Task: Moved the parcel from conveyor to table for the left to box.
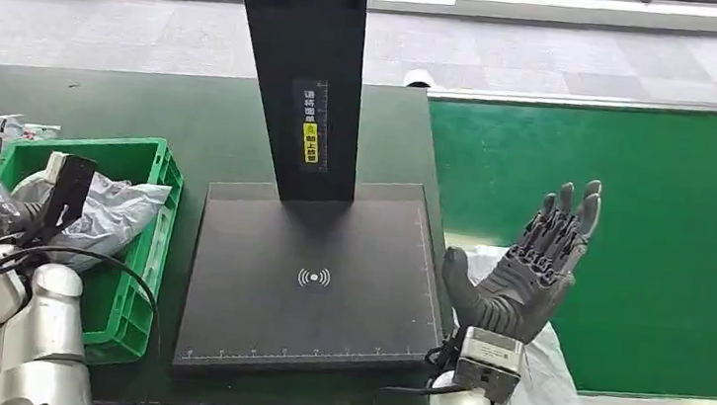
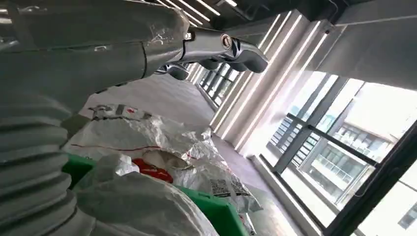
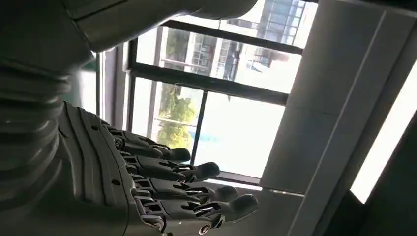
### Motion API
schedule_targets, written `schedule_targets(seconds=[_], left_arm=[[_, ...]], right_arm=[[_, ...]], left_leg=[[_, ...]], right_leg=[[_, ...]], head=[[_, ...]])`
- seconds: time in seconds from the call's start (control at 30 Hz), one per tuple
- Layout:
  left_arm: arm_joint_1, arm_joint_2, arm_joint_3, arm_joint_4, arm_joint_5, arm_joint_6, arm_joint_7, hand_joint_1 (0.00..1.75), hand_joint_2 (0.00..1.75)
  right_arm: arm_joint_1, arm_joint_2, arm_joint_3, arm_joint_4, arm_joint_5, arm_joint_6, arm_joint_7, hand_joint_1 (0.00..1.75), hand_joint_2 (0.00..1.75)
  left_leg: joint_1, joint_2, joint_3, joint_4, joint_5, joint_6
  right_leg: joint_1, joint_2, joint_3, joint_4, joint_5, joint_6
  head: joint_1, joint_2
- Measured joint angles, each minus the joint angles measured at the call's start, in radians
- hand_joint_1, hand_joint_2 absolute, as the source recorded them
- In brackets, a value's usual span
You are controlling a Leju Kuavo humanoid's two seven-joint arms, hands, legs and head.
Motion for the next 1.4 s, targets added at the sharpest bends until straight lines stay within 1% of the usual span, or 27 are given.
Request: schedule_targets(seconds=[0.1,0.2,0.27,0.33,0.37,0.6,0.77,0.8,0.83,0.9,0.97,1.03,1.07,1.17,1.23,1.33,1.4], left_arm=[[-0.002,-0.001,0.0,0.004,0.048,0.0,-0.092,0.0,0.0],[-0.018,-0.011,0.019,0.011,0.125,-0.003,-0.213,0.0,0.0],[-0.047,-0.016,0.042,0.065,0.31,-0.104,-0.327,0.0,0.0],[-0.071,-0.013,0.045,0.137,0.599,-0.233,-0.378,0.0,0.0],[-0.07,-0.013,0.045,0.14,0.675,-0.265,-0.385,0.0,0.0],[-0.07,-0.013,0.045,0.14,0.675,-0.265,-0.385,0.0,0.0],[-0.071,-0.015,0.045,0.147,0.741,-0.293,-0.391,0.0,0.0],[-0.068,-0.015,0.043,0.149,0.824,-0.322,-0.396,0.0,0.0],[-0.067,-0.015,0.041,0.148,0.851,-0.325,-0.396,0.0,0.0],[-0.032,-0.016,-0.022,0.095,0.992,-0.323,-0.401,0.0,0.0],[-0.021,-0.017,-0.063,0.065,1.0,-0.323,-0.401,0.0,0.0],[-0.02,-0.017,-0.064,0.061,1.0,-0.323,-0.401,0.0,0.0],[-0.019,-0.017,-0.066,0.061,1.004,-0.322,-0.401,0.0,1.75],[0.029,-0.019,-0.113,0.001,1.099,-0.291,-0.401,0.0,1.75],[0.083,-0.026,-0.185,-0.078,1.157,-0.256,-0.401,0.0,1.75],[0.17,-0.035,-0.294,-0.208,1.206,-0.229,-0.402,0.0,1.75],[0.227,-0.041,-0.356,-0.292,1.234,-0.217,-0.402,0.0,1.75]], right_arm=[[0.001,0.0,-0.004,0.002,-0.003,0.0,0.0,0.0,1.75],[0.001,0.0,-0.011,0.008,-0.005,0.0,0.0,0.0,1.75],[0.002,0.0,-0.018,0.012,-0.006,0.0,0.0,0.0,1.75],[0.002,0.0,-0.023,0.019,-0.006,0.0,0.001,0.0,1.75],[0.002,0.0,-0.023,0.021,-0.005,0.0,0.001,0.0,1.75],[0.002,0.0,-0.023,0.021,-0.005,0.0,0.001,0.0,1.75],[0.003,0.0,-0.023,0.024,-0.005,0.0,0.001,0.0,1.75],[0.003,0.0,-0.024,0.027,0.0,0.0,0.001,0.0,1.75],[0.003,0.0,-0.025,0.027,0.002,0.0,0.001,0.0,1.75],[0.007,0.0,-0.048,0.042,0.02,0.0,0.001,0.0,1.75],[0.009,0.001,-0.064,0.055,0.021,0.0,0.001,0.0,1.75],[0.009,0.001,-0.065,0.056,0.021,0.0,0.0,0.0,1.75],[0.009,0.001,-0.066,0.057,0.024,0.0,0.0,0.0,1.75],[0.009,0.001,-0.087,0.083,0.075,0.0,0.0,0.0,1.75],[0.009,0.001,-0.127,0.132,0.12,0.0,0.002,0.0,1.75],[0.004,0.005,-0.216,0.207,0.164,0.0,0.002,0.0,1.75],[-0.01,0.007,-0.28,0.255,0.205,0.0,0.002,0.0,1.75]], left_leg=[[0.0,0.0,0.0,0.0,0.0,0.0],[0.0,0.0,0.0,0.0,0.0,0.0],[0.0,-0.001,0.0,0.0,0.0,0.0],[0.0,-0.003,0.0,0.0,0.0,0.0],[0.0,-0.002,0.0,0.0,0.0,0.0],[0.0,-0.002,0.0,0.0,0.0,0.0],[0.0,-0.001,0.001,0.0,0.0,0.0],[0.0,-0.001,0.001,0.0,0.0,0.0],[0.0,-0.001,0.001,0.0,0.0,0.0],[0.0,-0.002,0.0,0.0,0.0,0.0],[0.0,-0.002,0.0,0.0,0.0,0.0],[0.0,-0.002,0.0,0.0,0.0,0.0],[0.0,-0.002,0.0,0.0,0.0,0.0],[0.0,-0.001,0.001,0.0,0.0,0.0],[0.0,-0.001,0.0,0.0,0.0,0.0],[0.0,-0.004,-0.001,0.0,0.0,0.0],[0.0,-0.004,-0.001,0.0,-0.001,0.001]], right_leg=[[0.0,0.0,0.0,0.0,0.0,0.0],[0.0,0.0,0.0,0.0,0.0,0.0],[0.0,-0.001,0.001,0.0,0.0,0.0],[0.0,-0.003,0.001,0.0,0.0,0.0],[0.0,-0.002,0.001,0.0,0.0,0.0],[0.0,-0.002,0.001,0.0,0.0,0.0],[0.0,-0.002,0.001,0.0,0.0,0.0],[0.0,-0.002,0.001,0.0,0.0,0.0],[0.0,-0.002,0.001,0.0,0.0,0.0],[0.0,-0.003,0.001,0.0,0.0,0.0],[0.0,-0.002,0.001,0.0,0.0,0.0],[0.0,-0.002,0.001,0.0,0.0,0.0],[0.0,-0.002,0.001,0.0,0.0,0.0],[0.0,-0.001,0.001,0.0,0.0,0.0],[0.0,-0.001,0.001,0.0,-0.001,0.0],[0.0,-0.004,0.001,0.0,-0.001,0.0],[-0.001,-0.003,0.001,-0.001,-0.001,0.0]], head=[[0.0,0.0],[0.0,0.0],[0.0,0.0],[0.0,0.0],[0.0,0.0],[0.0,0.0],[0.0,0.0],[0.0,0.0],[0.0,0.0],[0.0,0.0],[0.0,0.0],[0.0,0.0],[0.0,0.0],[0.0,0.0],[0.0,0.0],[0.0,0.0],[0.0,0.0]])
